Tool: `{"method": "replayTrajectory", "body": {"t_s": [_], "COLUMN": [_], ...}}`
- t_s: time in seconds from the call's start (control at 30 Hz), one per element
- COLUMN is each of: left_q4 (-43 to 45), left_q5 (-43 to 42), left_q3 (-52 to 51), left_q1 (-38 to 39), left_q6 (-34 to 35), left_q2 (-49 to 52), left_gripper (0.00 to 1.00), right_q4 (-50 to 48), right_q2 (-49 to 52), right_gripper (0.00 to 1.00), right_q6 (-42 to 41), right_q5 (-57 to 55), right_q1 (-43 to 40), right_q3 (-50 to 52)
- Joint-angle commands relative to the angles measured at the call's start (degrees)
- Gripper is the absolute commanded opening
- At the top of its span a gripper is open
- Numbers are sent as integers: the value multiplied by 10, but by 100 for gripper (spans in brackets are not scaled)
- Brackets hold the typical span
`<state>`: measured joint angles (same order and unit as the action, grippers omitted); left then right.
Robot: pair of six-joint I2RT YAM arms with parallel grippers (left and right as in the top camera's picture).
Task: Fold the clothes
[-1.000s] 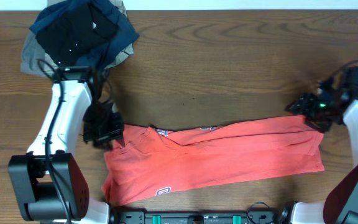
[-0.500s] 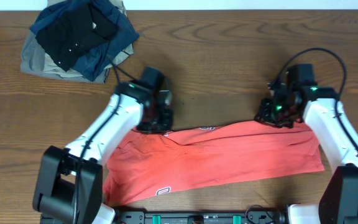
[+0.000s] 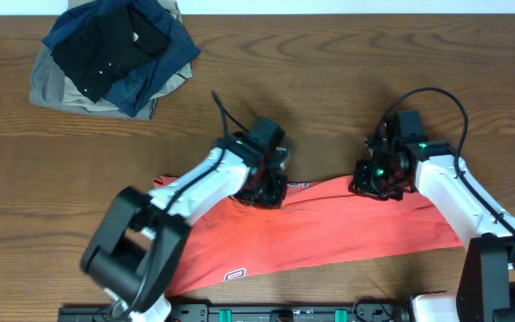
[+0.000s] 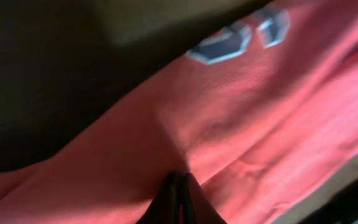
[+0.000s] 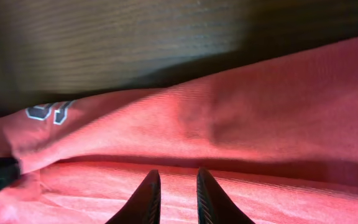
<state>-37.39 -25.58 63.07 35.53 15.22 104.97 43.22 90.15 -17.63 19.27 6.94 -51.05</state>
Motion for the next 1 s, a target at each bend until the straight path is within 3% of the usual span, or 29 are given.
{"method": "replayTrajectory", "body": {"t_s": [0.0, 0.37, 0.67, 0.7, 0.8, 0.97], "left_q4": [-21, -138, -254, -254, -249, -209], "left_q5": [-8, 3, 118, 125, 130, 130], "left_q3": [-3, -3, -10, -10, -3, 8], "left_q1": [6, -11, -11, -11, -12, -12], "left_q6": [6, -3, 2, 3, 3, 28], "left_q2": [20, -27, -28, -29, -40, -75], "left_gripper": [6, 6, 6, 6, 6, 6], "right_q4": [-1, 13, 49, 54, 65, 57], "right_q2": [0, 0, 1, 2, 2, 2], "right_gripper": [20, 24, 30, 29, 12, 11], "right_q6": [-10, -47, -47, -47, -47, -46], "right_q5": [-18, -81, -133, -135, -123, -102], "right_q1": [6, 6, 6, 6, 6, 6], "right_q3": [5, 5, 5, 5, 5, 5]}}
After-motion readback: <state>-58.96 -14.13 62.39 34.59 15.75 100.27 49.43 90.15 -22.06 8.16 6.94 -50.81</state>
